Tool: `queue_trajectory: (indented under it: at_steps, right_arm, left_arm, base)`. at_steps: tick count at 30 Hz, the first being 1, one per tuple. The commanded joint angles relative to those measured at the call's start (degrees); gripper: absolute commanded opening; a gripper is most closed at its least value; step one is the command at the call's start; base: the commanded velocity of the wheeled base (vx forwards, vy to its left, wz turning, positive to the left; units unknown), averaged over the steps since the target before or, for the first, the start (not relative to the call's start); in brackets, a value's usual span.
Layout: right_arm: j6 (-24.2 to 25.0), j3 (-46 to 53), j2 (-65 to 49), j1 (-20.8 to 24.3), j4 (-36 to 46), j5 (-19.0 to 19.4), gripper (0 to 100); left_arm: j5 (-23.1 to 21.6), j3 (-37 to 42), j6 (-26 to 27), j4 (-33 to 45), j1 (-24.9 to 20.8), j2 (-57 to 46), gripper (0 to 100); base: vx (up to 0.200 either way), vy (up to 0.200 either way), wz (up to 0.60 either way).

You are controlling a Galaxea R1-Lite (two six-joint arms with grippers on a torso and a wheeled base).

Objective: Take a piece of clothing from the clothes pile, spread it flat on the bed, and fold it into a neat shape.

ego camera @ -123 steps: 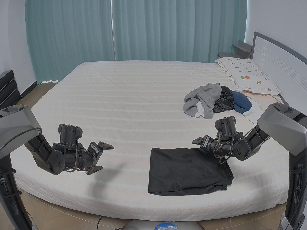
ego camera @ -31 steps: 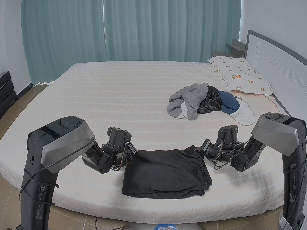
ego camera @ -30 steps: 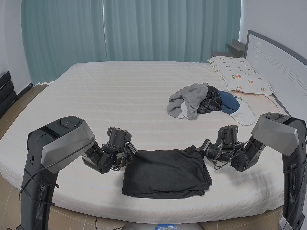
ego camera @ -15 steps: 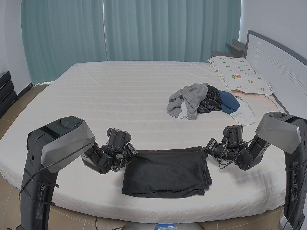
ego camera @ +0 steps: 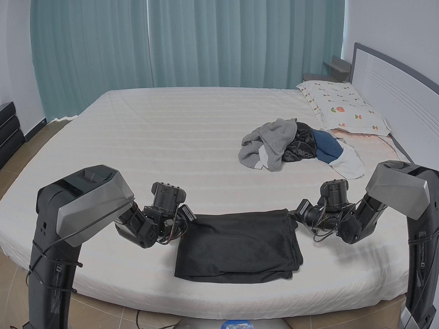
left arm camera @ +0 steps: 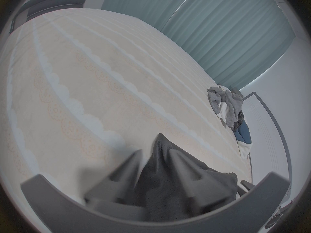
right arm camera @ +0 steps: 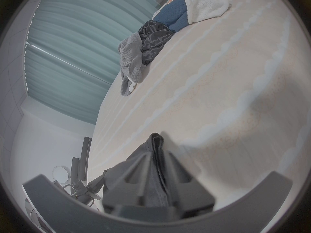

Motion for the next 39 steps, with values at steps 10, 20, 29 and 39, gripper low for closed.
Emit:
queue_trajectory:
  at_steps: [10, 20, 29, 39]
  right_arm:
    - [-7.4, 21.8, -10.6, -0.3, -6.2, 6.7, 100]
    - [-15.9, 27.7, -10.3, 1.5, -6.7, 8.8, 100]
    - [-18.1, 29.9, -10.3, 3.4, -6.6, 9.0, 0]
    - [-26.2, 33.3, -11.9, 2.6, -6.7, 8.5, 0]
  left_arm:
    - [-3.3, 4.1, -5.4, -0.7, 2.9, -4.9, 100]
    - [-7.7, 7.2, -5.8, -1.0, 4.4, -7.1, 100]
    - [-7.7, 7.1, -5.8, -1.0, 4.4, -7.1, 100]
    - [-7.7, 7.1, -5.8, -0.9, 4.5, -7.1, 100]
  base:
    - [0.0, 0.0, 0.0]
    - [0.0, 0.0, 0.0]
    - [0.0, 0.0, 0.0]
    - [0.0, 0.0, 0.0]
